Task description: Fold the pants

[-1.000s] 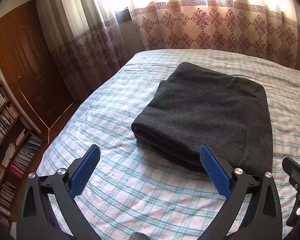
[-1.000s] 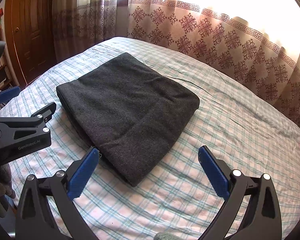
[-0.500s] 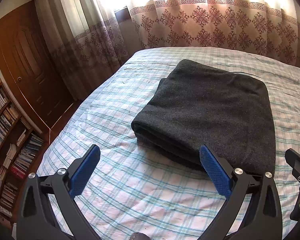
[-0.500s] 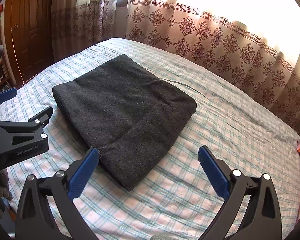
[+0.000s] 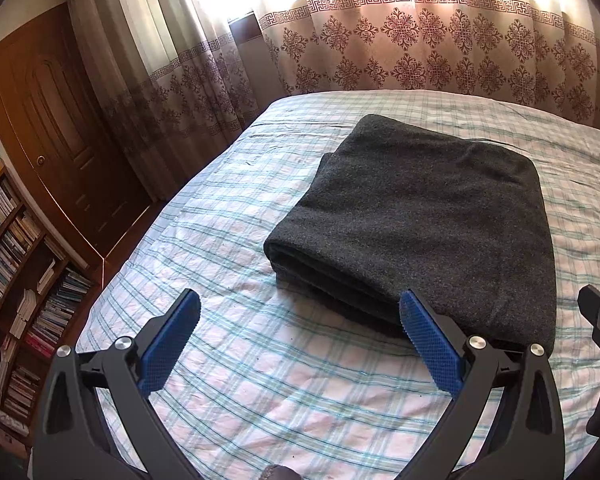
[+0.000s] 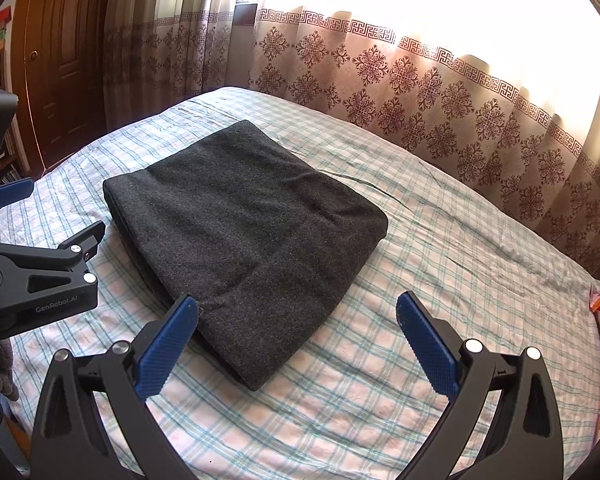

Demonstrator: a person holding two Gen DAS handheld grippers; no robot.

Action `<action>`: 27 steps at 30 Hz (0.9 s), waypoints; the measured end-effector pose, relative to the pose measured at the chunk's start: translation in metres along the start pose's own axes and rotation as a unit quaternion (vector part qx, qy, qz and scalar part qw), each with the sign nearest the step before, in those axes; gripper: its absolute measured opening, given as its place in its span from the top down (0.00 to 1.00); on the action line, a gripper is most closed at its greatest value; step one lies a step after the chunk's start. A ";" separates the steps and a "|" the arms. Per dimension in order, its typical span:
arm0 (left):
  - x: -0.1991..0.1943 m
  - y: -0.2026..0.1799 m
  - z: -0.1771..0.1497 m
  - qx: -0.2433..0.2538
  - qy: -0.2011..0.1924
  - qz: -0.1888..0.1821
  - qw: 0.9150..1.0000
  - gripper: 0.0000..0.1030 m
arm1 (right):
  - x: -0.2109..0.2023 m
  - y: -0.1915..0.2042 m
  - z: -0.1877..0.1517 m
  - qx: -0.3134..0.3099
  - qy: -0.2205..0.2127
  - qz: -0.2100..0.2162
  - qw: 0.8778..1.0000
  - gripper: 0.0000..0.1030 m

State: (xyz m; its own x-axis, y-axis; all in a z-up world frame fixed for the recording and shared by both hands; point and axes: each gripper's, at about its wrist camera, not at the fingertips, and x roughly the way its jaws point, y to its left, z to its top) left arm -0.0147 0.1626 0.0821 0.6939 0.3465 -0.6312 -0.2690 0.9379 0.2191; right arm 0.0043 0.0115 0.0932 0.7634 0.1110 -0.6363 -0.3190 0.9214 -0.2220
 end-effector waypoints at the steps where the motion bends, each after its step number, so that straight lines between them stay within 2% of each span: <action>1: 0.000 0.000 0.000 -0.001 0.002 -0.002 1.000 0.02 | 0.001 -0.001 0.000 0.001 0.005 0.000 1.000 0.05; 9: -0.001 -0.006 -0.001 0.004 0.012 -0.018 1.000 0.02 | 0.006 -0.017 -0.007 0.027 0.031 0.001 0.999 0.05; 17: -0.003 -0.031 -0.008 0.009 0.038 -0.061 0.997 0.02 | 0.005 -0.049 -0.026 0.064 0.054 -0.008 0.996 0.05; 22: 0.000 -0.066 -0.019 0.023 0.067 -0.105 0.992 0.02 | 0.004 -0.078 -0.049 0.091 0.070 -0.028 0.993 0.05; 27: -0.005 -0.123 -0.039 0.069 0.087 -0.146 0.983 0.02 | 0.011 -0.125 -0.096 0.136 0.111 -0.069 0.982 0.05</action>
State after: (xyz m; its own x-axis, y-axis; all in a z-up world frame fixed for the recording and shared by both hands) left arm -0.0111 0.0453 0.0291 0.6003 0.0653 -0.7971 0.0262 0.9945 0.1013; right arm -0.0012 -0.1384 0.0434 0.6382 -0.0776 -0.7660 -0.0373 0.9906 -0.1314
